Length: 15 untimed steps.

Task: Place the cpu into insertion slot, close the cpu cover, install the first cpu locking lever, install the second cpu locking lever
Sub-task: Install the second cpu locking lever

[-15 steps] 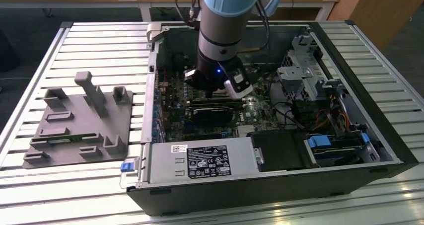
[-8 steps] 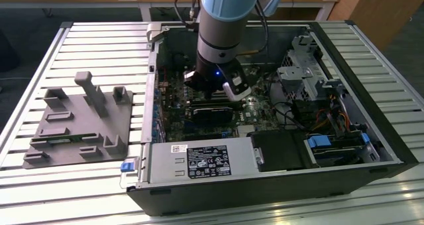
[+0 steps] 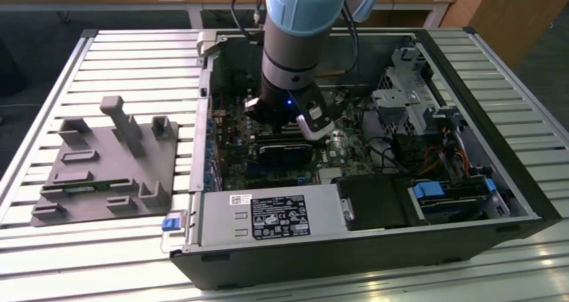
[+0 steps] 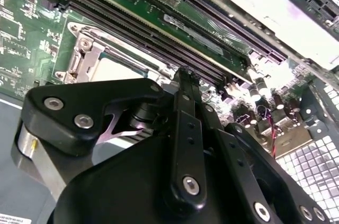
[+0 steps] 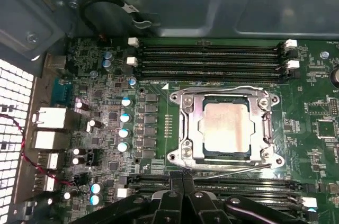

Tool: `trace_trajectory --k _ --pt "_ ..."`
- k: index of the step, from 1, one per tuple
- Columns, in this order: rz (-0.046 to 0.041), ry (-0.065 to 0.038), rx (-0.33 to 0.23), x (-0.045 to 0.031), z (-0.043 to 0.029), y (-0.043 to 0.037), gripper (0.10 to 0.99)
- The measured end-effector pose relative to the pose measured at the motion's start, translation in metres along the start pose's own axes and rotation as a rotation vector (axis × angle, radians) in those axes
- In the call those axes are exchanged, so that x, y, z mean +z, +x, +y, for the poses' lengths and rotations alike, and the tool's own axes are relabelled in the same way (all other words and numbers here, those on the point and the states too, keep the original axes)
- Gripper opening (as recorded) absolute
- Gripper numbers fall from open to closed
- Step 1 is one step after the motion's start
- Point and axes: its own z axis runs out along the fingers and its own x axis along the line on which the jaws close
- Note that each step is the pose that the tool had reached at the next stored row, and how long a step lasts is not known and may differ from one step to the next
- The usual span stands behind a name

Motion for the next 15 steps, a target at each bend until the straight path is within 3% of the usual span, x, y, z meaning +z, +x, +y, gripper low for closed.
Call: trace_trajectory --k 6,15 --pt "-0.0003 -0.021 -0.001 0.0051 -0.0014 0.0000 0.106" --pt "-0.0002 -0.022 -0.001 0.0140 -0.0037 0.0000 0.106"
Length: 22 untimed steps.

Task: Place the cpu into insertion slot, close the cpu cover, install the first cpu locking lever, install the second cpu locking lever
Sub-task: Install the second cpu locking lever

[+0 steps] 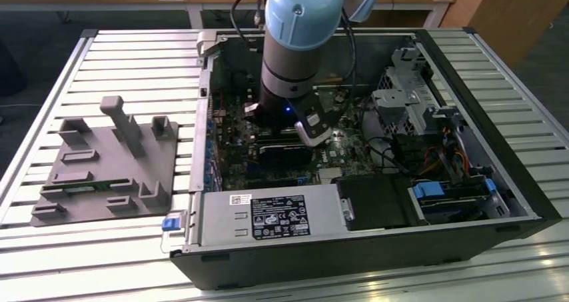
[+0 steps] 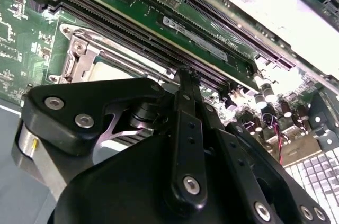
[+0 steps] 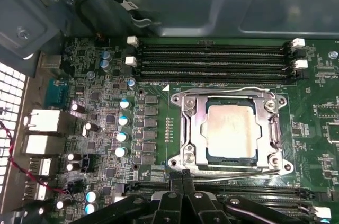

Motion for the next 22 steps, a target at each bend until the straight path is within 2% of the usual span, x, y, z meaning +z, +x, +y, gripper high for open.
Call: trace_trajectory --k 3,8,15,22 --pt "0.0001 -0.005 0.000 0.0023 -0.0007 0.0003 0.106" --pt "-0.0001 -0.025 -0.001 0.0046 -0.0012 0.0004 0.106" --pt "-0.0003 -0.044 -0.002 0.0079 -0.0019 0.0013 0.106" --pt "-0.0001 -0.055 -0.003 0.0111 -0.0013 0.0063 0.106"
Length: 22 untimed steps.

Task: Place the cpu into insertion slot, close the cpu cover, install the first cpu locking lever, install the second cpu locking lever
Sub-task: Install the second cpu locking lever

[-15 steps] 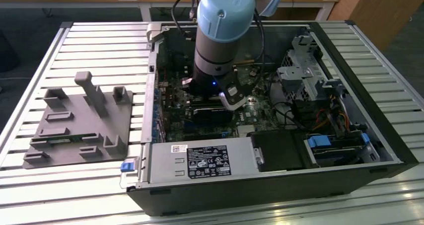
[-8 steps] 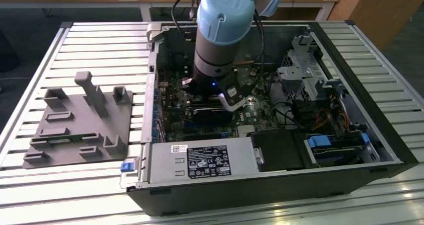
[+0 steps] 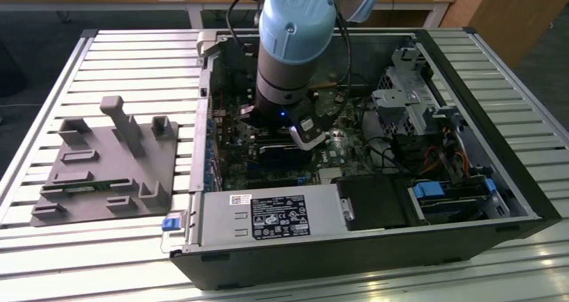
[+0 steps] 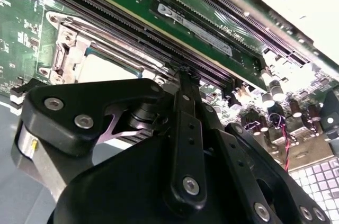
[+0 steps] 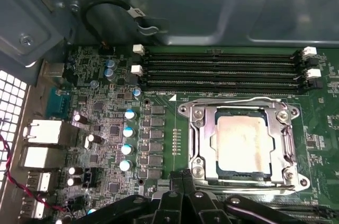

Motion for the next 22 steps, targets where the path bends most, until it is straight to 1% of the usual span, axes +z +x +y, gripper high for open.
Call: trace_trajectory --k 3,8,11,13,14,20,22 --pt "0.0001 -0.004 0.000 0.0008 -0.0001 0.0002 0.106" --pt "-0.0002 -0.005 0.000 0.0009 0.0000 0.0002 0.106" --pt "-0.0005 -0.006 0.000 -0.0024 0.0012 0.0003 0.106" --pt "-0.0002 -0.005 0.000 -0.0070 0.0026 0.0007 0.106" --pt "-0.0002 -0.005 0.000 -0.0168 0.0059 0.0011 0.106" --pt "-0.0001 -0.010 0.000 -0.0361 0.0124 0.0020 0.106" --pt "-0.0002 -0.015 0.000 -0.0405 0.0139 0.0022 0.106"
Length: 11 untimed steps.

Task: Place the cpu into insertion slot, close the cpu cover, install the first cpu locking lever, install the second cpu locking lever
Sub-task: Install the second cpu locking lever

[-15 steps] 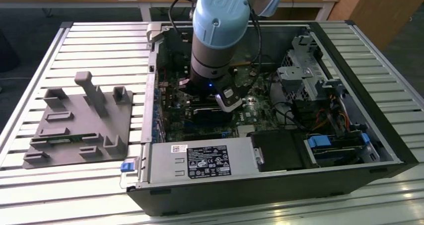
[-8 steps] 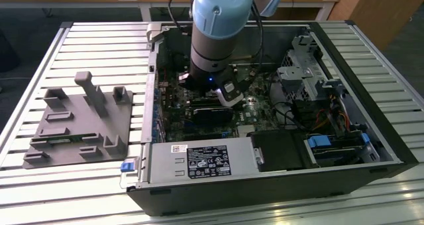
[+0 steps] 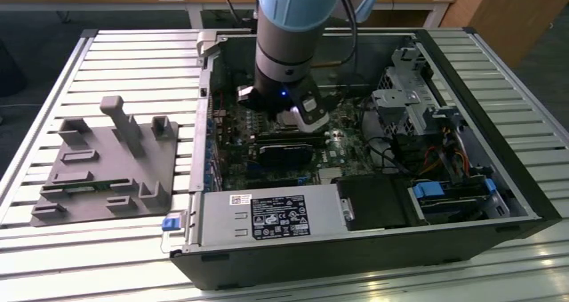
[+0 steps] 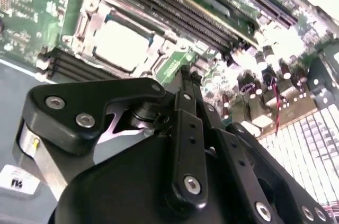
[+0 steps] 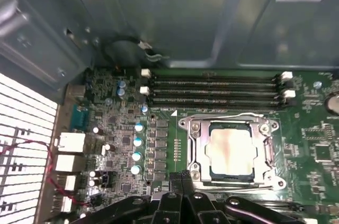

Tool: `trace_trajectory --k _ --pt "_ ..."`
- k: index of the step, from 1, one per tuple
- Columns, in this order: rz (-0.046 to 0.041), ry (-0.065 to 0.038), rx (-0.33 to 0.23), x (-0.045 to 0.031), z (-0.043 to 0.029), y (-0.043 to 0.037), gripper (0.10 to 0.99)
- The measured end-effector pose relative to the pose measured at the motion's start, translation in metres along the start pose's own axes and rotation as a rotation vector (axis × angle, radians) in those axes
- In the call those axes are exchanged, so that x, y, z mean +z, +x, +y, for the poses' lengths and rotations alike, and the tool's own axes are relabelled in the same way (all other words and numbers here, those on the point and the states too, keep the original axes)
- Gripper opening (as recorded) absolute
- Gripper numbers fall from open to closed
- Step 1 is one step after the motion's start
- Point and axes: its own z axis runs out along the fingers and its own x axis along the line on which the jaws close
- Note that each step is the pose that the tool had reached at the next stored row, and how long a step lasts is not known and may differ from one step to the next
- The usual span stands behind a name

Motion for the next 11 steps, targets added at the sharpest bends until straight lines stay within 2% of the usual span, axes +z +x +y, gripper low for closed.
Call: trace_trajectory --k 3,9,11 --pt "-0.0001 -0.005 0.000 -0.0084 0.0029 0.0004 0.106" --pt "0.0000 -0.005 0.000 -0.0305 0.0107 0.0014 0.106" --pt "0.0000 -0.006 0.000 -0.0321 0.0113 0.0014 0.106"
